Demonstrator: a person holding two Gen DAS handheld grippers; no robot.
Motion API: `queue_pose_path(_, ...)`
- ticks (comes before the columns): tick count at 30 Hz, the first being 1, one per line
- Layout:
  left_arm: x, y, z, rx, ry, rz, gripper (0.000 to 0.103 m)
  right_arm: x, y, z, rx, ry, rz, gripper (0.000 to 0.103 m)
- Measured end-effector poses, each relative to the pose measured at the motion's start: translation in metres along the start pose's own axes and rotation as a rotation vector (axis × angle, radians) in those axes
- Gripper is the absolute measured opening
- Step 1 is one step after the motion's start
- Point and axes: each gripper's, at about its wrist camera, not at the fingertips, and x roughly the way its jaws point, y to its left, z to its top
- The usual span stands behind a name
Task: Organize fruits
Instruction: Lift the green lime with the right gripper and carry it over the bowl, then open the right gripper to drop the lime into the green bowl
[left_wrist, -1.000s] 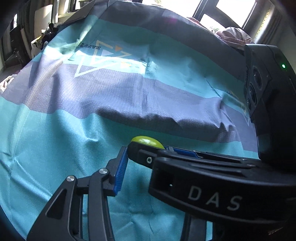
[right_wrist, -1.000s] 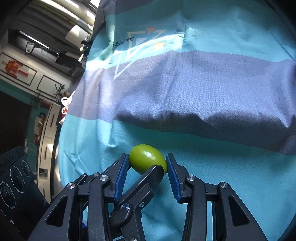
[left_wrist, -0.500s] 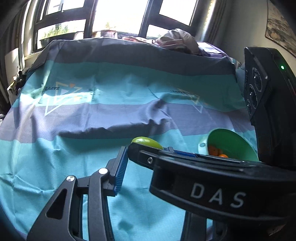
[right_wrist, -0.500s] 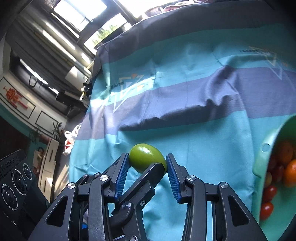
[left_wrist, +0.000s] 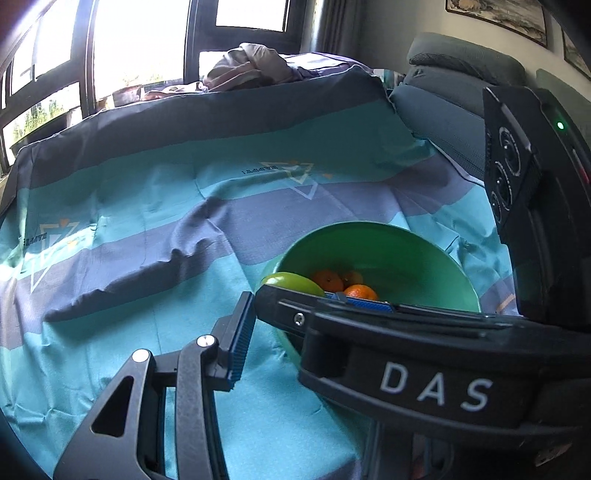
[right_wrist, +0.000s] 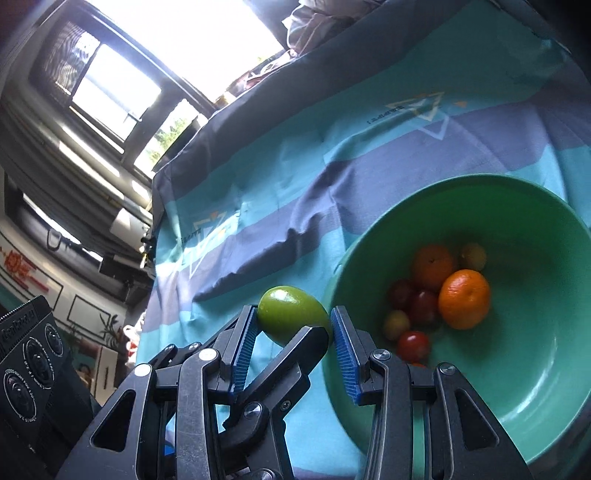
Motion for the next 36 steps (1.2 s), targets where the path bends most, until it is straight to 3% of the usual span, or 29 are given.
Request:
queue_pose_path(11,0.026,-0.042,0.013,0.057,0.030,-0.093,0.042,-0.032,-0.044,0.005,0.104,-0.069,-0.053,0.044)
queue_pose_path(21,0.044,-0.053,0.011,0.032,0.103,-0.133,0.044,-0.033,-0.070,0.006,0.176,-0.029,-0.104,0.044)
queue_pose_path(26,0.036,-0.052,0.013,0.028,0.114,-0.115,0.058,-0.042,-0.069,0.005,0.172,-0.068,-0.198,0.048)
queue_pose_path(36,0.014,-0.049,0.015,0.030,0.062,-0.072,0.062,-0.077,-0.060,0.004,0.151,-0.199,-0.392,0.049)
